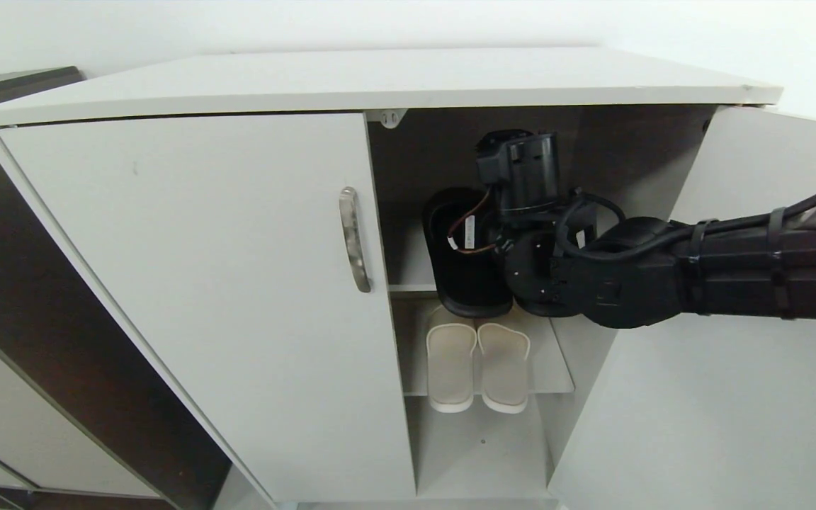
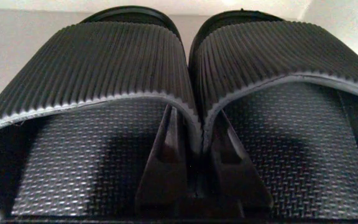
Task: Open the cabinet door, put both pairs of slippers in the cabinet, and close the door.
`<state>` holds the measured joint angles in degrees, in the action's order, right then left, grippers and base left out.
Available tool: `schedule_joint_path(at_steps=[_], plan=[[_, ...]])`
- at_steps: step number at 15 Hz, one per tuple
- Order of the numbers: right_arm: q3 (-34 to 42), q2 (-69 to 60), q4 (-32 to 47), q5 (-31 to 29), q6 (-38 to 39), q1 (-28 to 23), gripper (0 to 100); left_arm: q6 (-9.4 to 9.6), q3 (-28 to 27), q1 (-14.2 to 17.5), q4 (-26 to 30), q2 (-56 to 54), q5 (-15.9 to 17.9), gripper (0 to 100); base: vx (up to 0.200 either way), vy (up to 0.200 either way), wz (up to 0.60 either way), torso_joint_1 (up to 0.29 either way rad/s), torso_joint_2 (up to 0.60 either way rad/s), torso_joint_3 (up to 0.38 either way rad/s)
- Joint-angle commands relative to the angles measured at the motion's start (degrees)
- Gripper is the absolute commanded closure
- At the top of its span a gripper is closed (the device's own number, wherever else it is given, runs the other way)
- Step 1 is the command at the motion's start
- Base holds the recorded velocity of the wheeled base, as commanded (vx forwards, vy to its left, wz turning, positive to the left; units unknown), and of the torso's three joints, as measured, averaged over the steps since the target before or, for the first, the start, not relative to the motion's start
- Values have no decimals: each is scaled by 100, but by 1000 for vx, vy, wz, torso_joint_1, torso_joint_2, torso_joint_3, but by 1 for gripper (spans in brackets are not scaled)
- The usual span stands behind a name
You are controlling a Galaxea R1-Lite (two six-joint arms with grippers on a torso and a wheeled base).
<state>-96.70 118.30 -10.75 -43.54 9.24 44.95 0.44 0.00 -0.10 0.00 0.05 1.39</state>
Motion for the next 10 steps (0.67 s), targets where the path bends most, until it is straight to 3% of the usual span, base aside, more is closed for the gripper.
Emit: schedule_joint_path(at_steps=[1, 10], plan=[[-244, 299, -6, -5, -1, -74, 100, 0, 0, 1, 0, 4, 2, 100, 0, 0, 0, 0, 0, 0], [-341, 431, -41, 4, 87, -223, 100, -9, 0, 1, 0, 4, 2, 100, 0, 0, 0, 0, 0, 0]])
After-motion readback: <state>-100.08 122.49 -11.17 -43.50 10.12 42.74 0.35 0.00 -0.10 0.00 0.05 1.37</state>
